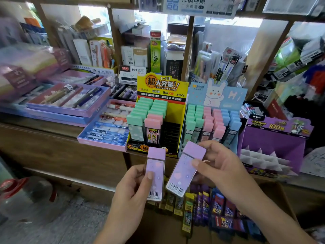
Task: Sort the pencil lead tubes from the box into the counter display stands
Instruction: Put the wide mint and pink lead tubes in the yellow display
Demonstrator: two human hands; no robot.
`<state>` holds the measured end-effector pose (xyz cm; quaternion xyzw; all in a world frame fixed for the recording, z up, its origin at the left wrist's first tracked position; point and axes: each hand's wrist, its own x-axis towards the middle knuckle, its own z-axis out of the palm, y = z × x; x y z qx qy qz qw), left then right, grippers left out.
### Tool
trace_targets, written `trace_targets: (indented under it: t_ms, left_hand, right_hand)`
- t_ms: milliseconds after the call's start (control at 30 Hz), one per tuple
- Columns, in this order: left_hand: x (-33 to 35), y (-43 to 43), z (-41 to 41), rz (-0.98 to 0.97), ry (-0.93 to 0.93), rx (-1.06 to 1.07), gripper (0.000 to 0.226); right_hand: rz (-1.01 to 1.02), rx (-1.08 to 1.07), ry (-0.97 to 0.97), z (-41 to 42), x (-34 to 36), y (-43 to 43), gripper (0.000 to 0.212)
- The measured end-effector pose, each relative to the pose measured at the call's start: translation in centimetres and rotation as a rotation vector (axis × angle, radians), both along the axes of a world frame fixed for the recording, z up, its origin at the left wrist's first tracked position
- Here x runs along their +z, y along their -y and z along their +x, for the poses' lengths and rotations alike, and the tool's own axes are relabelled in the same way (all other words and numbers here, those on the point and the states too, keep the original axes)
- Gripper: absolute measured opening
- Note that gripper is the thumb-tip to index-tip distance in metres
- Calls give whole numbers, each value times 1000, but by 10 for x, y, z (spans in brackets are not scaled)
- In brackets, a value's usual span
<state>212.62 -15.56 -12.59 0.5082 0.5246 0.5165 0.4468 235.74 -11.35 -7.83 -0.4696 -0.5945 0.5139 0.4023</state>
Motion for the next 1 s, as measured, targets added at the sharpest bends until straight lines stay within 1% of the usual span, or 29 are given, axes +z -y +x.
trace_targets:
  t_ms: [100,167,267,400,467,567,600,767,867,1000]
  left_hand:
    - [-1,-4,-1,16,13,55,19]
    - [-2,-5,-1,16,10,83,17]
    - [-4,-7,-2,12,-12,110,12]
    - [-6,-8,-2,-33,-6,99,10]
    - [-7,-8,-2,-60,17,90,14]
    - [-8,-9,-4,-91,47,98,32]
    - [-8,-9,-5,-98,52,102,34]
    - [-11,-11,-6,-108,62,100,40]
    - [-13,-12,-6,-123,90,100,39]
    - [-14,-12,-7,-137,105,101,42]
  right_hand:
    - [144,-46,71,0,11,-10,21]
    - [198,-82,101,-1,19,-17,21]
    - [229,-110,136,-2,29,-31,10]
    - [278,-164,230,-10,45,-47,5]
    - [317,-188,272,-15,53,-56,5]
    - [360,-219,335,-22,63,-72,10]
    - [379,-224,357,-24,65,-78,11]
    - [438,-230,476,-33,71,-110,13]
    - [477,-252,565,-38,72,-125,6]
    - [485,-261,606,-40,72,-139,7]
